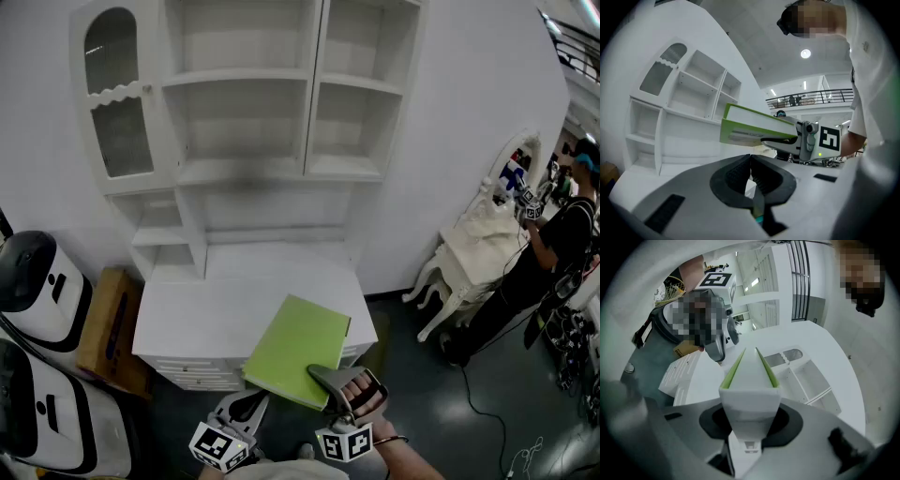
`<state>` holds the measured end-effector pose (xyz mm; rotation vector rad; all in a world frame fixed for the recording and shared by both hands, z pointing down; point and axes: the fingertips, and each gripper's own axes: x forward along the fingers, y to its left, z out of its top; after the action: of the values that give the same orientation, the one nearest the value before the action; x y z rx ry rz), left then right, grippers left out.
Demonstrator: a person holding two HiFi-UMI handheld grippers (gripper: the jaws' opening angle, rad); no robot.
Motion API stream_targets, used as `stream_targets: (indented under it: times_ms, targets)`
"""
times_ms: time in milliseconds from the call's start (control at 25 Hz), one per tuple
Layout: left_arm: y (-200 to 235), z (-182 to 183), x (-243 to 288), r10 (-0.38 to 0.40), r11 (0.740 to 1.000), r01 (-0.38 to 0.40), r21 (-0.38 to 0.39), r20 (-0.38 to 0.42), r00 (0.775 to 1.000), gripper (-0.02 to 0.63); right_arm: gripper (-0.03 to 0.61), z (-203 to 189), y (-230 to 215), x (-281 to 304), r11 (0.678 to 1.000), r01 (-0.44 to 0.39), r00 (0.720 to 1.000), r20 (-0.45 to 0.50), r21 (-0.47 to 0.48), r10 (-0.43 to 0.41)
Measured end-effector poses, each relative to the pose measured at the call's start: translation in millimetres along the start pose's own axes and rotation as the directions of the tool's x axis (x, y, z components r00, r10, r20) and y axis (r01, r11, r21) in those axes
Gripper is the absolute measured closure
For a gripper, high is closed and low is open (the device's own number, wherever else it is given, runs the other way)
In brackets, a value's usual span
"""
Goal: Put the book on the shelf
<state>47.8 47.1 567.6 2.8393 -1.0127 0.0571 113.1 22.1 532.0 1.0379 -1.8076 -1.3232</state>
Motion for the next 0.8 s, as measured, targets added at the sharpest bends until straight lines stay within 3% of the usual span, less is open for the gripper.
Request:
stream_targets:
  times_ms: [320,800]
  targets:
    - [4,0,-2,0.0,0.999,-0.001,-0.038,-0.015,1.0,0.603,0.439,0,-8,3,1.0,0.001,1.0,0.0,-0.012,-0.001]
    - [14,4,-6,-0.004,1.0,0.003,-0.02,-0.017,1.0,0.603,0.437,10,-5,16,0.999,-0.048,0.998,0.031,-0.007,0.048]
